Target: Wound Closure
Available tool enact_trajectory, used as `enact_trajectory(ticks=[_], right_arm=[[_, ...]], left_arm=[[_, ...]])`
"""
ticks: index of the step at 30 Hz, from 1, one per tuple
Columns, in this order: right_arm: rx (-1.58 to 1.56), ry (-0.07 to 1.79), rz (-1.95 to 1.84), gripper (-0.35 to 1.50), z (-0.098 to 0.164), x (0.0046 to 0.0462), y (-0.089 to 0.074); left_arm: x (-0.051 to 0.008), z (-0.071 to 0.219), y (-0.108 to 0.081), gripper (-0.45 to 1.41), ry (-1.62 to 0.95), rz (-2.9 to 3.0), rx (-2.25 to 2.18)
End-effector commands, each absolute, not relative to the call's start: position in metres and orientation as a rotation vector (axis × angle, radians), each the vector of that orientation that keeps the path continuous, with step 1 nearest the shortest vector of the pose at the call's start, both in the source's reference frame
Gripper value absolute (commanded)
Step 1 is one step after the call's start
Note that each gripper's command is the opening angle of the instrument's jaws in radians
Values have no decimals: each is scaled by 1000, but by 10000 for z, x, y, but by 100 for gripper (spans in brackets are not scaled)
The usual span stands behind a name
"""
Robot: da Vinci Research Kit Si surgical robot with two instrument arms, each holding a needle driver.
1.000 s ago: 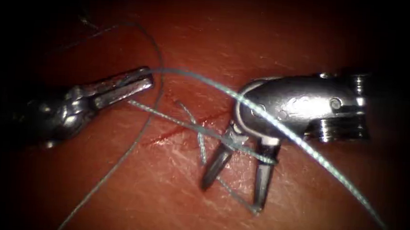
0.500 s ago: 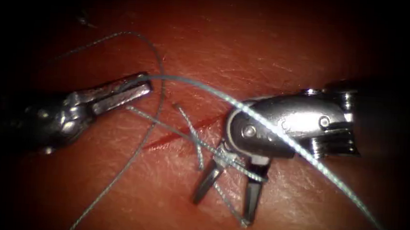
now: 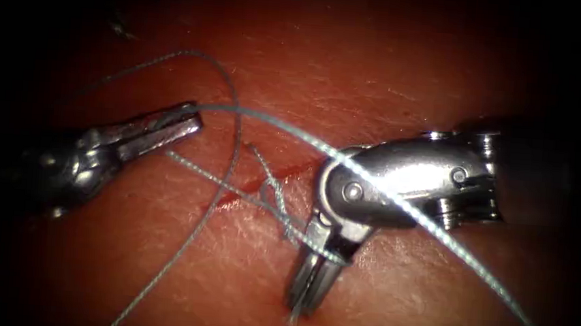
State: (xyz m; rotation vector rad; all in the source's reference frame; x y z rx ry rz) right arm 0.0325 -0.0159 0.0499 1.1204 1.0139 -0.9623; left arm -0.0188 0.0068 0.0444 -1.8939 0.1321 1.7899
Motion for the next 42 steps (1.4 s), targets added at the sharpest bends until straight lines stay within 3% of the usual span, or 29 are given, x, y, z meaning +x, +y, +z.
enact_trajectory(ticks=[1,15,23,31,42], right_arm=[[1112,1028,-950,-35,502,331,-160],[1103,1057,-879,-35,496,328,-153],[1020,1293,-539,-35,473,326,-85],[997,1321,-396,-35,471,326,-45],[985,1324,-358,-35,495,351,-49]], left_arm=[[-192,451,62,-45,129,1789,-1894],[-190,451,60,-45,128,1792,-1894],[-184,441,45,-45,118,1787,-1887],[-183,411,-7,-45,96,1821,-1851],[-243,375,-78,-45,-19,1856,-1874]])
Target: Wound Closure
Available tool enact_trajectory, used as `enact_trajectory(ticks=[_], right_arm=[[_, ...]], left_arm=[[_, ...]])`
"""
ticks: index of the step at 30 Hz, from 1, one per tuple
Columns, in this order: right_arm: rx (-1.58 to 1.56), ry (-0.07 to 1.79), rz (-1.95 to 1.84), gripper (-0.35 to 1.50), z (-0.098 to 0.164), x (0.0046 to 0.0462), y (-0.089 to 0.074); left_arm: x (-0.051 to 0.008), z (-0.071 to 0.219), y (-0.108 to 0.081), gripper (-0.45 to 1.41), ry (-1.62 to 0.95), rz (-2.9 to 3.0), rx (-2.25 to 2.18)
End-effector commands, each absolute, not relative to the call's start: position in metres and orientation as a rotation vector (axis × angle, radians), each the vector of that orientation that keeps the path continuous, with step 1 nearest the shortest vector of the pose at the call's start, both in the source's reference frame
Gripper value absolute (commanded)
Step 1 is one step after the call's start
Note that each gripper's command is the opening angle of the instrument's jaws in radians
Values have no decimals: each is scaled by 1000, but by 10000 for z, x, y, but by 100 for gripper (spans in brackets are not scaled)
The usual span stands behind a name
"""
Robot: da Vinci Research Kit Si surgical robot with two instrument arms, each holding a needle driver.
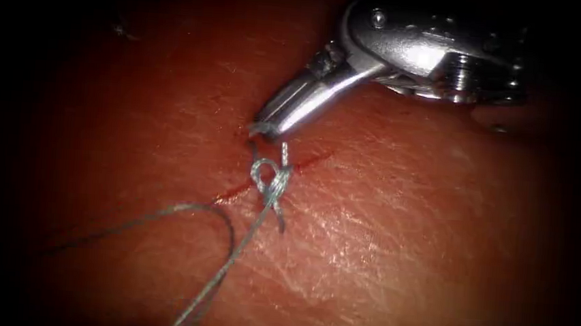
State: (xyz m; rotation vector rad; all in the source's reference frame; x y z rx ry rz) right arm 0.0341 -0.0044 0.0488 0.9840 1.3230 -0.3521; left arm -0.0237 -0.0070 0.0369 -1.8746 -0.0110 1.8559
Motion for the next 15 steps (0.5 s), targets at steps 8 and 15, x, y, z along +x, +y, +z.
enact_trajectory(ticks=[8,15], right_arm=[[978,1323,-363,-35,511,351,-63],[922,1329,-304,-35,517,366,-63]], left_arm=[[-258,373,-90,-45,-70,1864,-1897],[-266,380,-116,-45,-101,1860,-1871]])
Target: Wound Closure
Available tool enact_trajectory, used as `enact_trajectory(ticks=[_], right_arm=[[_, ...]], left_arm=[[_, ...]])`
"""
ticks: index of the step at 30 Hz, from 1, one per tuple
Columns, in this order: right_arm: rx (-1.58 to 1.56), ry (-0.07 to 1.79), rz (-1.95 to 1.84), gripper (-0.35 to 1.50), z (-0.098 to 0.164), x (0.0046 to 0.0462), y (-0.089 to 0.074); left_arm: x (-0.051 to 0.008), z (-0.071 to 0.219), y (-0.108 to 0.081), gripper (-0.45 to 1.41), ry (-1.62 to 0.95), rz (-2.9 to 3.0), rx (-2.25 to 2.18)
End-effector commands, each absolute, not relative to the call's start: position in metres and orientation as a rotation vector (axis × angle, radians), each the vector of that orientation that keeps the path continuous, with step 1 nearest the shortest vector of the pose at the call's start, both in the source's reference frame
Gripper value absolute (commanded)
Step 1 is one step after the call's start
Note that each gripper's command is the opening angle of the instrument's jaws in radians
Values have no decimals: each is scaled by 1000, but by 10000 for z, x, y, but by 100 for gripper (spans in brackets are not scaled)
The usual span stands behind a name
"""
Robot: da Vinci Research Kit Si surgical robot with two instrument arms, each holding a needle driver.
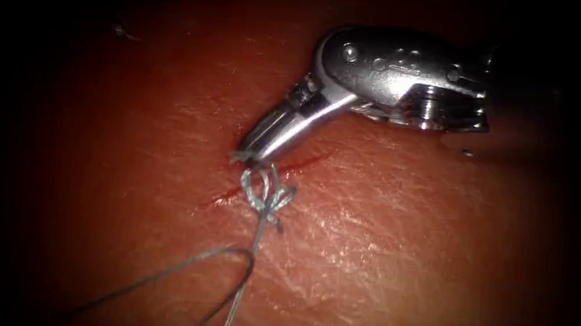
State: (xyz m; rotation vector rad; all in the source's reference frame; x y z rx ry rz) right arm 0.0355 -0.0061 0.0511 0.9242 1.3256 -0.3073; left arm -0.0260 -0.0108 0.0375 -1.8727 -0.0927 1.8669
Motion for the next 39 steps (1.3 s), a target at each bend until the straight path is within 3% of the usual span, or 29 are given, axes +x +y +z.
enact_trajectory(ticks=[1,15,39], right_arm=[[911,1325,-291,-35,518,369,-62],[719,1283,-151,-35,552,383,-23],[685,1255,-139,-35,561,378,-31]], left_arm=[[-268,380,-121,-45,-99,1865,-1870],[-296,379,-159,-45,-145,1848,-1865],[-340,376,-201,-45,-231,1864,-1882]])
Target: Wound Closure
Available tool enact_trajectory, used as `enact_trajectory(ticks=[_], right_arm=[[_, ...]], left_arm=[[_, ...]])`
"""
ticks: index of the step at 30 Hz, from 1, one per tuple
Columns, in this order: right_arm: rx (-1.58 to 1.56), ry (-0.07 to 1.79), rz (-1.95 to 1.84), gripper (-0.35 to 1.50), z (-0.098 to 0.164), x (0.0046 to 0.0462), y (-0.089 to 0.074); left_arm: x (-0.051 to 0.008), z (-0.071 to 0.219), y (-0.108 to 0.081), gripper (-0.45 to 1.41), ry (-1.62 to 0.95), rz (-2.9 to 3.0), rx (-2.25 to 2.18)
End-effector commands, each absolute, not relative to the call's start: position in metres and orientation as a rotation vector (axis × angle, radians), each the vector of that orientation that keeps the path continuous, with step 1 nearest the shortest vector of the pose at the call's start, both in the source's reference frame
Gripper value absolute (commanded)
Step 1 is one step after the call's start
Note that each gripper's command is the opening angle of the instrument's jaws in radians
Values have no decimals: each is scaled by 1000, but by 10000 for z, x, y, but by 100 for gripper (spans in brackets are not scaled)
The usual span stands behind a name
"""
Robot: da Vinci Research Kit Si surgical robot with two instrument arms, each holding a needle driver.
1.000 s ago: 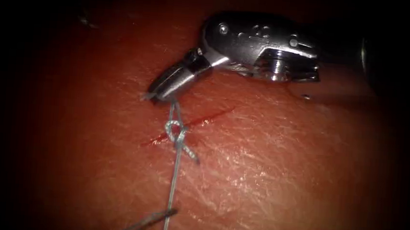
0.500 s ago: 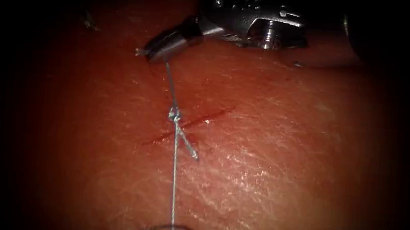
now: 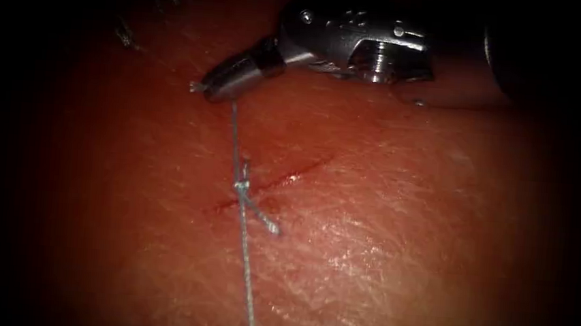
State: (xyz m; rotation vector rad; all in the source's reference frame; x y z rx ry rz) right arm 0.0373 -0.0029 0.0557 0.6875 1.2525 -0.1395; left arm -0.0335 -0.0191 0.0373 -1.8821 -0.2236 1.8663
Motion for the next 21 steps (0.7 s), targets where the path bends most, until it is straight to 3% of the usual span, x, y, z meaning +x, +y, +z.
enact_trajectory(ticks=[1,21], right_arm=[[685,1252,-140,-35,561,377,-32],[728,1287,-111,-35,551,372,-40]], left_arm=[[-340,376,-201,-45,-235,1864,-1884],[-345,356,-187,-45,-269,1849,-1874]])
